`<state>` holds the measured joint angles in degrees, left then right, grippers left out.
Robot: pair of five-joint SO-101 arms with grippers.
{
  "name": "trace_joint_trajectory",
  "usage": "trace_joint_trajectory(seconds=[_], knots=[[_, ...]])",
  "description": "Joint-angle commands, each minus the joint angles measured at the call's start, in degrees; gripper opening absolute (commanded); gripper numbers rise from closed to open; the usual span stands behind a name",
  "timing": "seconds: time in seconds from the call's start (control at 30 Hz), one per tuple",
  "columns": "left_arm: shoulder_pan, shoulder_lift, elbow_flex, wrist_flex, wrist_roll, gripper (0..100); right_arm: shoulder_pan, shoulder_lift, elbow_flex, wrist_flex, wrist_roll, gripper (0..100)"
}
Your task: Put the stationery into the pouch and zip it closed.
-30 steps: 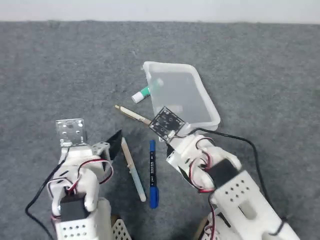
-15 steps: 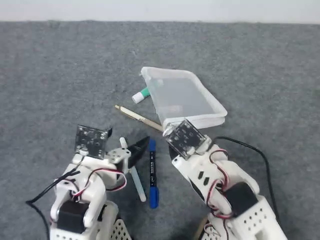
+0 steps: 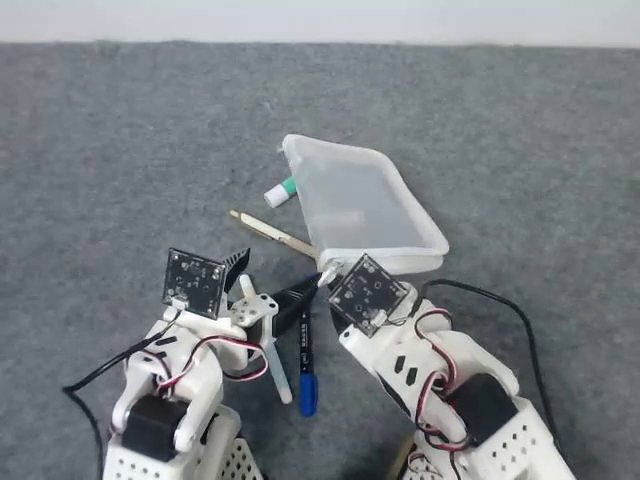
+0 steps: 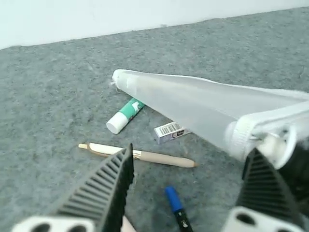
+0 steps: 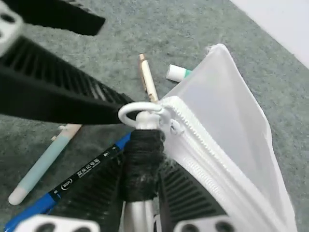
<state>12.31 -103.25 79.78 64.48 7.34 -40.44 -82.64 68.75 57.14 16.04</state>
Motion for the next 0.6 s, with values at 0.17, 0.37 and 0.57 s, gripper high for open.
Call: trace_joint_trajectory(seconds=[0.17,0.37,0.57], knots=[[2.64,-1.41,4.97,-7.56,1.05,34,-1.27,-2.24,-2.11,1.19,-0.7,0.6],[2.73,-1.41,4.97,-7.91,1.23,34,-4.35,-2.15,-2.2,2.15,-0.62,0.6],[2.64,-1.41,5.14,-7.91,1.23,34,-4.7,-2.15,-2.29,3.21,-0.62,0.6]])
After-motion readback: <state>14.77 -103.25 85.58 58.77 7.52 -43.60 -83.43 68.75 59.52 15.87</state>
